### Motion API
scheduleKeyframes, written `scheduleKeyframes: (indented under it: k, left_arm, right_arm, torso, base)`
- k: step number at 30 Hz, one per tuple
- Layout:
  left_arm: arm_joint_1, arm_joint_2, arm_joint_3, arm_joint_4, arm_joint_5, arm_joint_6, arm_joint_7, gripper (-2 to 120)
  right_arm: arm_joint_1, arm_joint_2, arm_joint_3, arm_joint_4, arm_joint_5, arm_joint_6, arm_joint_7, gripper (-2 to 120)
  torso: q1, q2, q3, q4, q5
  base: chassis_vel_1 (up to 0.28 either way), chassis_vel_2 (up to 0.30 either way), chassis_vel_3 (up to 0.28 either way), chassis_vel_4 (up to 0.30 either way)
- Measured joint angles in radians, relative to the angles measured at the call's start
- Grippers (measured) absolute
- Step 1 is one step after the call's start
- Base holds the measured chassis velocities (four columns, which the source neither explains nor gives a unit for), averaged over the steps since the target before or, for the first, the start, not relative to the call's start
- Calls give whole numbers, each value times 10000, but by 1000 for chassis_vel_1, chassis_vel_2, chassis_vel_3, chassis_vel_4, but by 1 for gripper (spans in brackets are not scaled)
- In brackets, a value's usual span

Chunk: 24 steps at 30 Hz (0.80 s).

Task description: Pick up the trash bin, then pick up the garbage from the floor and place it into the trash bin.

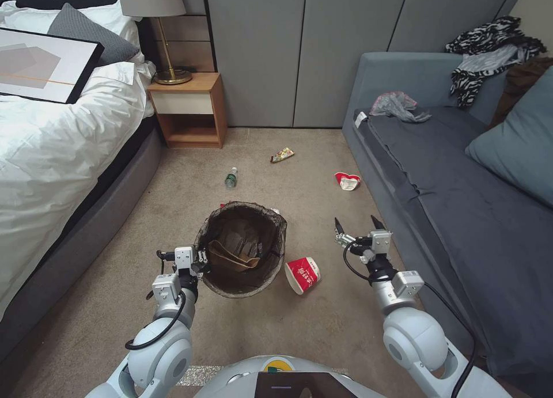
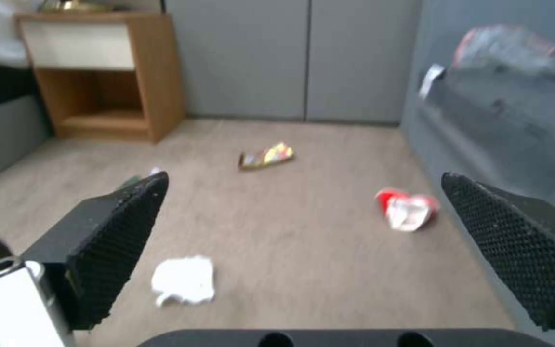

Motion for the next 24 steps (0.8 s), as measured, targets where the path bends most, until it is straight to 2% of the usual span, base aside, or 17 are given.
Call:
scheduleKeyframes:
  k: [3,6,7,10,13,24]
  left_arm:
    - [35,12,-7,-23,19,-20,1,0]
    - [67,10,-49,-71,61,-29,6,0]
    - [67,10,-49,-71,61,-29,6,0]
    - [94,-6,-122,-99,86,-34,12,0]
    - [100,-17,-155,-105,87,-35,12,0]
    - [101,-27,-185,-116,88,-35,12,0]
  right_arm:
    - [300,-458,-215,-187,632,-264,-81,100]
    - [1091,-1110,-675,-676,2269,-990,-238,100]
    - [1091,-1110,-675,-676,2269,-990,-238,100]
    - [1760,-1382,-1159,-1099,3959,-1430,-558,100]
    - [2187,-1388,-1496,-1535,4664,-1607,-782,100]
    - [2527,-1288,-1823,-1995,5156,-1816,-964,100]
  torso:
    - [0,0,0,-2,0]
    - [0,0,0,-2,1]
    - [0,0,0,-2,1]
    - [0,0,1,-1,0]
    - [0,0,0,-1,0]
    - [0,0,0,-3,-1]
  base:
    - [0,0,0,0]
    - [0,0,0,0]
    - [0,0,0,0]
    - [0,0,0,0]
    - [0,0,0,0]
    - [0,0,0,0]
